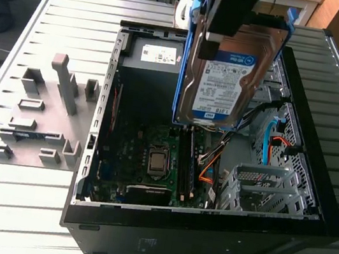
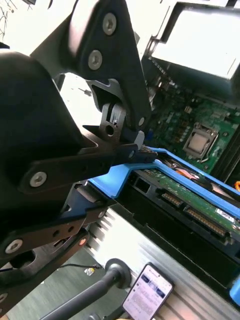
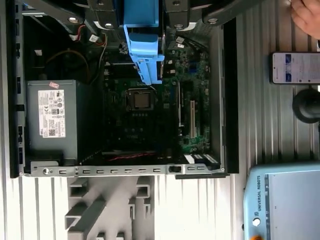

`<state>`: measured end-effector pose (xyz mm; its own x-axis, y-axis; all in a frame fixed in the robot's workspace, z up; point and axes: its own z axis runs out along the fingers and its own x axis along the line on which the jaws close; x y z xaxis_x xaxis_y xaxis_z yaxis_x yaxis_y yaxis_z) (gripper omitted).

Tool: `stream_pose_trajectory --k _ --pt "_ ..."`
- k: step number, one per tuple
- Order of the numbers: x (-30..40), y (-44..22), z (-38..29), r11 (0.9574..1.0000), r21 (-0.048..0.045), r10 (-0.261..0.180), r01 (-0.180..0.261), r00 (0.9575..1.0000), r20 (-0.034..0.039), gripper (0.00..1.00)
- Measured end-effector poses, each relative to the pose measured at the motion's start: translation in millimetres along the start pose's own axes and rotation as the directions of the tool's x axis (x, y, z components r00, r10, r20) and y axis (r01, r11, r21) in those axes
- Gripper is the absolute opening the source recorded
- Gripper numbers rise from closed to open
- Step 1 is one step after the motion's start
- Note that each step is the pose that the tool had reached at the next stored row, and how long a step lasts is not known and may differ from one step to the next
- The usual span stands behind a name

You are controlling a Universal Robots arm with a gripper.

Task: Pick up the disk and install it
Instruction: 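Insert the disk into the insertion slot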

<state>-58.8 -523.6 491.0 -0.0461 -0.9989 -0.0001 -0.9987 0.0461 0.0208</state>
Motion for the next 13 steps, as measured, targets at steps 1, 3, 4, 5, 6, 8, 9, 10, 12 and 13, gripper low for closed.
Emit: stream_pose_trajectory --k 1,3,4,5,6,8,9,10,12,13 --pt "4.4 -0.3 0.2 1.0 -0.0001 0.0 0.0 1.0 -0.0003 0.36" --pt "12.4 -0.6 0.9 1.0 0.0 0.0 0.0 1.0 -0.0001 0.36" --pt "15.1 -1.1 1.2 1.0 -0.0001 0.0 0.0 1.0 -0.0002 0.36" --pt "17.0 -2.1 1.5 1.0 -0.0001 0.0 0.0 1.0 -0.0004 0.36" --pt "17.8 -4.4 1.9 1.0 -0.0001 0.0 0.0 1.0 0.0 0.36" --pt "17.7 -12.7 2.0 1.0 -0.0001 0.0 0.0 1.0 -0.0003 0.36" --pt "17.5 -17.1 2.1 1.0 -0.0001 0.0 0.0 1.0 -0.0003 0.36" --pt "17.4 -21.6 2.3 1.0 -0.0001 0.0 0.0 1.0 -0.0002 0.36" --pt "17.0 -31.1 2.7 1.0 -0.0001 0.0 0.0 1.0 -0.0002 0.36" --pt "16.8 -35.5 3.0 1.0 0.0 0.0 0.0 1.0 -0.0001 0.36"
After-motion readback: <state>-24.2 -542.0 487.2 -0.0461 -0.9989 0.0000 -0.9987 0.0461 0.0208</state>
